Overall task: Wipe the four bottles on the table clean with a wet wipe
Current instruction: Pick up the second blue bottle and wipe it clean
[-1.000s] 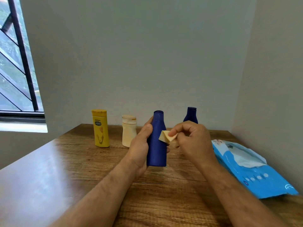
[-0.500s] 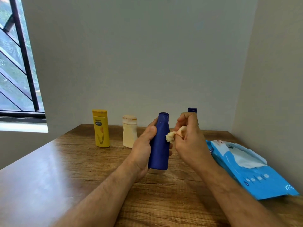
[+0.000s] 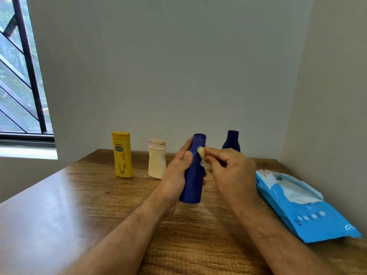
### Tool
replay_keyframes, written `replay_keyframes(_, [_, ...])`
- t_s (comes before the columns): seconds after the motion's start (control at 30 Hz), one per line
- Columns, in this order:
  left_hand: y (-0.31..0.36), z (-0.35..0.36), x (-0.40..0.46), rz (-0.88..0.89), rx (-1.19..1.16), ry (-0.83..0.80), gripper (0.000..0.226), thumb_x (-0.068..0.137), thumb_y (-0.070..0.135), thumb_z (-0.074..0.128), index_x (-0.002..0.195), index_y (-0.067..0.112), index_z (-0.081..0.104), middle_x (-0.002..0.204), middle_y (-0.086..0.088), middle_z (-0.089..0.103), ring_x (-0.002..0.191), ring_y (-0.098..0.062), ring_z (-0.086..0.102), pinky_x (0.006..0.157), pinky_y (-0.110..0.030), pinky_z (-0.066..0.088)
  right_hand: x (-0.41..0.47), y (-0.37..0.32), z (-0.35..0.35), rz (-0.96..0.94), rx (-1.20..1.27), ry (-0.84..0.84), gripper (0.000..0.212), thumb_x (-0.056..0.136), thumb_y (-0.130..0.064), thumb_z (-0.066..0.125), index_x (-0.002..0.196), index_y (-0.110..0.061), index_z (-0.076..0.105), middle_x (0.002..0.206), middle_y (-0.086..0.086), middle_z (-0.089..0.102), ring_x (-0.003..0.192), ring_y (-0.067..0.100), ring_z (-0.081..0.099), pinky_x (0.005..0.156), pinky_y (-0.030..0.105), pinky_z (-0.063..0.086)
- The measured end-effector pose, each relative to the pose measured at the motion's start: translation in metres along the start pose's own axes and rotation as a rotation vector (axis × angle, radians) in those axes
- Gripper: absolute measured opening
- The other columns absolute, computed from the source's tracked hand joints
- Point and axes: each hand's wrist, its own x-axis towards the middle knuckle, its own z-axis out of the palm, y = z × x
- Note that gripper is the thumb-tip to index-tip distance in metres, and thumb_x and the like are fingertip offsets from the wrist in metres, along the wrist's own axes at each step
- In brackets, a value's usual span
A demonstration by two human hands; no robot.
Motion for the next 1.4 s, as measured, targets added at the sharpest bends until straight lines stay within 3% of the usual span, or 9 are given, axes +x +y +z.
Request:
replay_keyframes(0.13, [0.001, -0.002, 0.0, -0.002, -0.087, -0.013, 0.05, 0.094, 0.045, 0.044, 0.144, 0.042, 0.045, 0.13, 0.0, 0.067, 0.108, -0.024, 0.065, 0.093, -0.047, 0.053, -0.002, -0.005, 0.005, 0.028, 0.068, -0.017, 0.03, 0.082, -0.03, 0.075, 0.112, -0.026, 0.071, 0.102, -0.014, 0.064, 0.094, -0.008, 0.06, 0.071, 0.003, 0.049])
replay_keyframes(0.37, [-0.004, -0.001, -0.001, -0.094, -0.075, -0.074, 0.039, 0.1, 0.046, 0.04, 0.136, 0.043, 0.054, 0.117, -0.011, 0.071, 0.09, -0.027, 0.067, 0.079, -0.044, 0.057, 0.005, 0.001, -0.003, 0.032, 0.056, 0.119, 0.016, 0.089, -0.016, 0.07, 0.098, -0.029, 0.069, 0.089, -0.02, 0.064, 0.089, -0.006, 0.062, 0.071, 0.004, 0.049])
replay_keyframes(0.47, [-0.003, -0.005, 0.002, -0.046, -0.126, -0.001, 0.038, 0.103, 0.041, 0.038, 0.139, 0.039, 0.052, 0.117, -0.014, 0.069, 0.091, -0.026, 0.064, 0.078, -0.043, 0.056, 0.003, 0.003, -0.001, 0.105, 0.109, -0.068, 0.025, 0.089, -0.015, 0.07, 0.111, -0.028, 0.07, 0.095, -0.015, 0.07, 0.086, -0.004, 0.065, 0.07, 0.008, 0.053])
replay_keyframes(0.67, [-0.001, -0.013, 0.004, -0.033, -0.165, 0.159, 0.038, 0.106, 0.038, 0.036, 0.138, 0.032, 0.054, 0.11, -0.016, 0.065, 0.094, -0.027, 0.061, 0.079, -0.039, 0.057, -0.002, 0.008, 0.002, -0.007, 0.026, -0.368, 0.017, 0.083, -0.009, 0.076, 0.093, -0.022, 0.079, 0.091, -0.013, 0.075, 0.089, -0.003, 0.068, 0.081, 0.014, 0.054])
replay_keyframes(0.8, [-0.003, -0.01, 0.0, -0.149, -0.125, 0.077, 0.036, 0.103, 0.043, 0.039, 0.132, 0.034, 0.06, 0.106, -0.014, 0.071, 0.085, -0.026, 0.065, 0.078, -0.043, 0.054, -0.002, 0.003, 0.0, -0.052, 0.085, -0.24, 0.012, 0.088, -0.007, 0.069, 0.092, -0.015, 0.077, 0.095, -0.009, 0.068, 0.087, -0.002, 0.064, 0.068, 0.005, 0.049])
replay_keyframes(1.0, [-0.002, -0.006, -0.003, -0.234, -0.089, -0.003, 0.042, 0.1, 0.047, 0.043, 0.127, 0.022, 0.063, 0.101, -0.015, 0.075, 0.079, -0.026, 0.07, 0.07, -0.04, 0.057, 0.005, 0.006, -0.003, -0.038, -0.024, -0.011, 0.023, 0.091, -0.014, 0.067, 0.111, -0.025, 0.071, 0.102, -0.011, 0.065, 0.094, -0.002, 0.06, 0.078, 0.002, 0.045])
replay_keyframes(1.13, [-0.002, -0.008, 0.0, -0.144, -0.149, 0.05, 0.038, 0.103, 0.042, 0.041, 0.133, 0.03, 0.06, 0.101, -0.013, 0.073, 0.077, -0.024, 0.067, 0.068, -0.038, 0.055, 0.001, 0.0, -0.003, 0.096, 0.177, -0.186, 0.019, 0.087, -0.011, 0.072, 0.103, -0.02, 0.075, 0.098, -0.008, 0.071, 0.087, -0.002, 0.066, 0.066, 0.007, 0.051])
replay_keyframes(1.3, [-0.001, -0.013, 0.002, -0.08, -0.2, 0.152, 0.035, 0.104, 0.038, 0.039, 0.129, 0.032, 0.063, 0.102, -0.012, 0.07, 0.086, -0.024, 0.066, 0.077, -0.04, 0.059, -0.004, -0.004, 0.003, -0.017, 0.023, -0.585, 0.014, 0.083, -0.013, 0.076, 0.091, -0.024, 0.08, 0.092, -0.015, 0.07, 0.09, 0.001, 0.065, 0.085, 0.021, 0.055])
replay_keyframes(1.4, [-0.001, -0.012, 0.001, -0.099, -0.212, 0.146, 0.035, 0.105, 0.036, 0.039, 0.13, 0.031, 0.063, 0.105, -0.013, 0.071, 0.09, -0.026, 0.066, 0.083, -0.042, 0.057, -0.004, -0.004, 0.002, -0.054, -0.005, -0.581, 0.016, 0.085, -0.013, 0.074, 0.092, -0.025, 0.079, 0.094, -0.015, 0.068, 0.091, 0.001, 0.064, 0.087, 0.023, 0.054])
